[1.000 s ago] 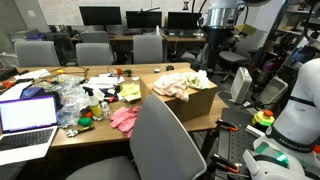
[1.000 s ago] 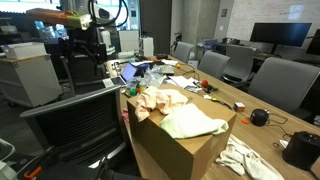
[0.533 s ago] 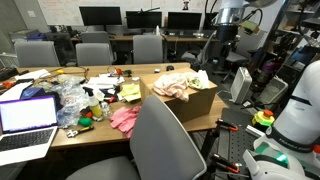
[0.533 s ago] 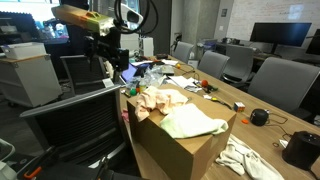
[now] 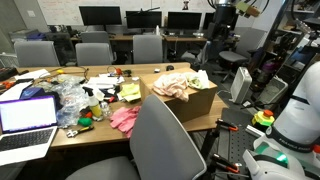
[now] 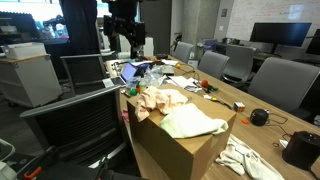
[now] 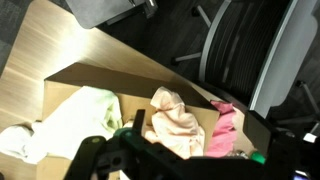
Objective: Take the clothes on the box and put them on the back rest of the chair
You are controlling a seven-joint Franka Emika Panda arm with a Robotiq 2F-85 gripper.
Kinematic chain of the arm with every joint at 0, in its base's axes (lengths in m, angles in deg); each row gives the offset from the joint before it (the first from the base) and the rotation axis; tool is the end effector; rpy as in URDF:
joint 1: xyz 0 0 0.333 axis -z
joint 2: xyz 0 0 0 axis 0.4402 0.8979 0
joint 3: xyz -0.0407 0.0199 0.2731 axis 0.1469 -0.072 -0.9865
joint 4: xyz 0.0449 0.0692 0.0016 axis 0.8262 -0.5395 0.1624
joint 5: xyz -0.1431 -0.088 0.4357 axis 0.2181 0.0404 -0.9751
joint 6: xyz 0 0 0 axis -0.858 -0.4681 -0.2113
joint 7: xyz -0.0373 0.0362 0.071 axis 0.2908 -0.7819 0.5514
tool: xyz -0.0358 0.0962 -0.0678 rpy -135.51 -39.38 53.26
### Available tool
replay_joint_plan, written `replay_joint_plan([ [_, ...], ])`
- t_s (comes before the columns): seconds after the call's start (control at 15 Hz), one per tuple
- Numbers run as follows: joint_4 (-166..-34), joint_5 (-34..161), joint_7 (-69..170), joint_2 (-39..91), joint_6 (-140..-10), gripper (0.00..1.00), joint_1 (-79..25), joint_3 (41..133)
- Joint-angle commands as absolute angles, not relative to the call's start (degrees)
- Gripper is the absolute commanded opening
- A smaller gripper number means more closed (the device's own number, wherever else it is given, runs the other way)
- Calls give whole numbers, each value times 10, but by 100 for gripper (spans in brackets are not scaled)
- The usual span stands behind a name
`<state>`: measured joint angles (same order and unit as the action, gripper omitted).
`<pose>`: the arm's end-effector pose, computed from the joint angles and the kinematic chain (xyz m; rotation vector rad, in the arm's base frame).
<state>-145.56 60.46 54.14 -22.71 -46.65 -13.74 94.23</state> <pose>0.4391 -0.1877 0.4389 -2.9768 0.6036 -0.0289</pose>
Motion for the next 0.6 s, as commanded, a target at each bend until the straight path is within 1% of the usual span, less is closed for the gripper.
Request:
replay_joint_plan([
  [0.0, -1334, 624, 466, -128, -448, 100, -132, 911],
  [0.27, -1230, 623, 421, -12, -414, 100, -124, 930],
  [0.53, -1161, 587, 426, 92, -369, 100, -115, 967],
])
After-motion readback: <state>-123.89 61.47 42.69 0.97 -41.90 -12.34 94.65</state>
